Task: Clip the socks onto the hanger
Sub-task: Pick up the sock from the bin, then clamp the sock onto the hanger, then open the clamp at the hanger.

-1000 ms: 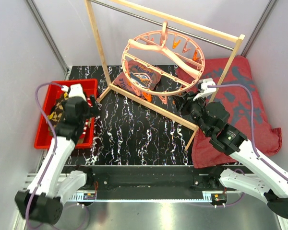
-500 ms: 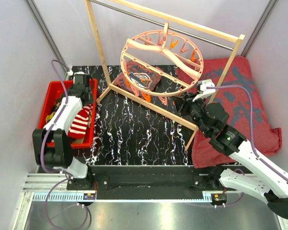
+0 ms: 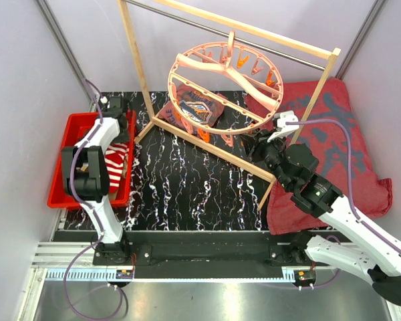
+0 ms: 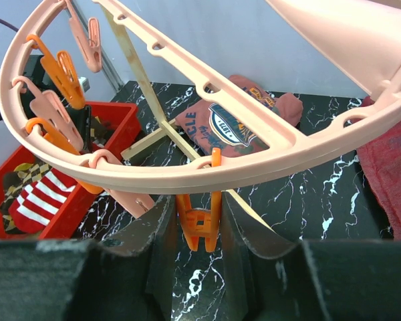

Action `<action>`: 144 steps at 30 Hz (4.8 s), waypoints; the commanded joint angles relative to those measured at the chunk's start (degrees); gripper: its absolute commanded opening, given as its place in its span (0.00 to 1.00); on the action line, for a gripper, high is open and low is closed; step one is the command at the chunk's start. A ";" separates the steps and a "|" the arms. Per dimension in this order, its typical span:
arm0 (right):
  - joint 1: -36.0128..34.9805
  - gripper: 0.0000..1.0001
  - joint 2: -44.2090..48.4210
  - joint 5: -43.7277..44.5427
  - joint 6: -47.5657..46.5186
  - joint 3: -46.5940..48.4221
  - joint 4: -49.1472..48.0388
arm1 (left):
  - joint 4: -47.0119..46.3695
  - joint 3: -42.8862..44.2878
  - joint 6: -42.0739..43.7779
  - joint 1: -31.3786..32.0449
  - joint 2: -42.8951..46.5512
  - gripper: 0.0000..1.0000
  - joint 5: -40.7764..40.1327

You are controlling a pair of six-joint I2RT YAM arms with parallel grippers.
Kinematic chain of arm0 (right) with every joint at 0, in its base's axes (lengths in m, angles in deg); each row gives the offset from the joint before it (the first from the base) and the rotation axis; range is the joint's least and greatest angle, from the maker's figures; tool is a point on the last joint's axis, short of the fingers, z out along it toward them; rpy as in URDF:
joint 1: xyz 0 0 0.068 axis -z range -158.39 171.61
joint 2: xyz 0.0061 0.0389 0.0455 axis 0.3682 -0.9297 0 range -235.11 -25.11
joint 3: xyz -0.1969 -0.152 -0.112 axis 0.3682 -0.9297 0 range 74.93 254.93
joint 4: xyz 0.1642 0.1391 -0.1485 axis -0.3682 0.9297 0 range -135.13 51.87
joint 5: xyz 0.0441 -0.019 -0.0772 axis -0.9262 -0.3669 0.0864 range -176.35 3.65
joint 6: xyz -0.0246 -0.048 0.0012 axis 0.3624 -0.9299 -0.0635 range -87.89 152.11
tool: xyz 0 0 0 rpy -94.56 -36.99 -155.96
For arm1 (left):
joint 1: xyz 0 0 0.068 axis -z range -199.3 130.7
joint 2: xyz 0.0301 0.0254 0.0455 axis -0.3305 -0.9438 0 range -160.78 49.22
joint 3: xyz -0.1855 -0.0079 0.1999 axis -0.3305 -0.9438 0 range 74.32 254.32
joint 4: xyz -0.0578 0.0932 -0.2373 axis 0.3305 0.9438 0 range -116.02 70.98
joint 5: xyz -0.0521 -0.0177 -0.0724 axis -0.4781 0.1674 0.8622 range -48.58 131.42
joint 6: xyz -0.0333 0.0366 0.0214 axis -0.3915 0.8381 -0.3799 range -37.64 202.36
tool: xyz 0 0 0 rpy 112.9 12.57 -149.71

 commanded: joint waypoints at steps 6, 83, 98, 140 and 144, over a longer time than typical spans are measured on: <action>-0.58 0.00 -0.05 -0.82 -1.62 -1.02 -2.43 | 1.49 6.16 1.79 -1.27 -7.45 0.22 -1.10; -0.58 0.00 2.76 -18.49 -2.76 4.08 1.09 | -32.78 -14.24 -10.86 57.44 34.56 0.00 22.36; -0.58 0.00 1.97 -18.32 -4.43 2.59 0.82 | -34.01 -13.71 -14.46 57.71 34.73 0.00 23.07; -0.49 0.66 3.55 -15.77 -4.88 -1.11 0.03 | -39.64 -16.34 -20.09 57.71 37.46 0.00 24.82; -0.49 0.66 3.72 -11.82 -4.52 -1.63 0.03 | -40.25 -18.09 -18.52 57.71 37.63 0.18 25.09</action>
